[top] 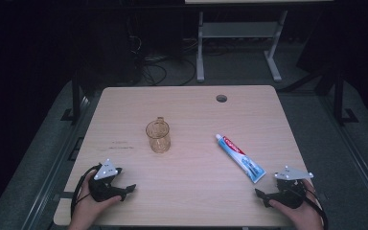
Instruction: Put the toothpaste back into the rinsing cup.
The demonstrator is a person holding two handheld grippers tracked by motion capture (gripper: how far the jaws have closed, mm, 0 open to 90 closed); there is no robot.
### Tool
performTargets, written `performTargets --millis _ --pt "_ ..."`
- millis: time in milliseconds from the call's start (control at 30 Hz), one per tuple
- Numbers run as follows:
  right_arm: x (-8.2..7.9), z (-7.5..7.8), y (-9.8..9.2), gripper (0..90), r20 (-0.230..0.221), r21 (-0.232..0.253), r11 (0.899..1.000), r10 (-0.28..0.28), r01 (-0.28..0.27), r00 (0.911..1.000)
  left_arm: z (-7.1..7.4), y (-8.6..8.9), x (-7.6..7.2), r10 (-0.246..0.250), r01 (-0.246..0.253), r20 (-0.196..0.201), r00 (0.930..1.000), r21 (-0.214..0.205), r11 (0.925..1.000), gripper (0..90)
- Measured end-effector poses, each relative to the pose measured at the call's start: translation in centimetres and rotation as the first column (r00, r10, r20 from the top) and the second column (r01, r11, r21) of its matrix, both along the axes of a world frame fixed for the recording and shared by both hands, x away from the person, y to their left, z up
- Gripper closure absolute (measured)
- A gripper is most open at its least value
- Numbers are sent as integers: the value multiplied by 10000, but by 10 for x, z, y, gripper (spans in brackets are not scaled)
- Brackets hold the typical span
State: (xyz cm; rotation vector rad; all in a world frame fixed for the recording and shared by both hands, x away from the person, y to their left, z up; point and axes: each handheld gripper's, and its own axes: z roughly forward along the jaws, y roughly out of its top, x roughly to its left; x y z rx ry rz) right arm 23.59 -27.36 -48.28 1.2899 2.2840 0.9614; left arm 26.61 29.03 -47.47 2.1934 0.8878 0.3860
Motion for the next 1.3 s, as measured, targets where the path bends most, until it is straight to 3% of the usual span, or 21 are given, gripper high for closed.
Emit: performTargets --millis 233,333,433,567,633,667,767,800,833,933,1000,1033,1067,1300 --pt "0 0 0 40 26 10 10000 9 -9 10000 0 0 0 -2 2 -3 10000 3 10000 133" --pt "-1 1 -3 145 191 137 9998 138 -141 9997 0 0 0 0 0 -2 10000 0 10000 133" --pt "-1 3 -5 159 116 169 9998 127 -129 9999 0 0 0 3 -3 -2 10000 0 10000 133" --pt "-3 11 -6 246 207 319 9995 55 -61 9998 0 0 0 -14 14 20 10000 6 10000 134" --pt "-3 15 -5 296 268 403 9992 50 -61 9996 0 0 0 -16 16 18 10000 5 10000 135" --pt "-3 18 -5 358 228 671 9977 11 -26 9997 0 0 0 -18 18 20 10000 5 10000 135" --pt "-2 22 -5 422 292 686 9976 50 -70 9996 0 0 0 -16 16 17 10000 2 10000 135" --pt "0 26 -5 498 319 775 9970 36 -60 9995 0 0 0 -12 12 17 10000 2 10000 135" --pt "0 26 -5 498 319 775 9970 36 -60 9995 0 0 0 -12 12 17 10000 2 10000 135" --pt "2 31 -4 631 322 808 9967 26 -52 9995 0 0 0 -12 12 17 10000 4 10000 136" --pt "6 36 -4 797 324 881 9961 78 -106 9994 0 0 0 -3 3 0 10000 -4 10000 136" --pt "6 36 -4 797 324 881 9961 78 -106 9994 0 0 0 -3 3 0 10000 -4 10000 136" --pt "9 40 -3 895 266 1023 9946 141 -168 9995 0 0 0 -2 2 4 10000 -5 10000 136" --pt "24 49 2 900 119 1130 9932 262 -274 9996 0 0 0 -8 8 4 10000 -5 10000 137"
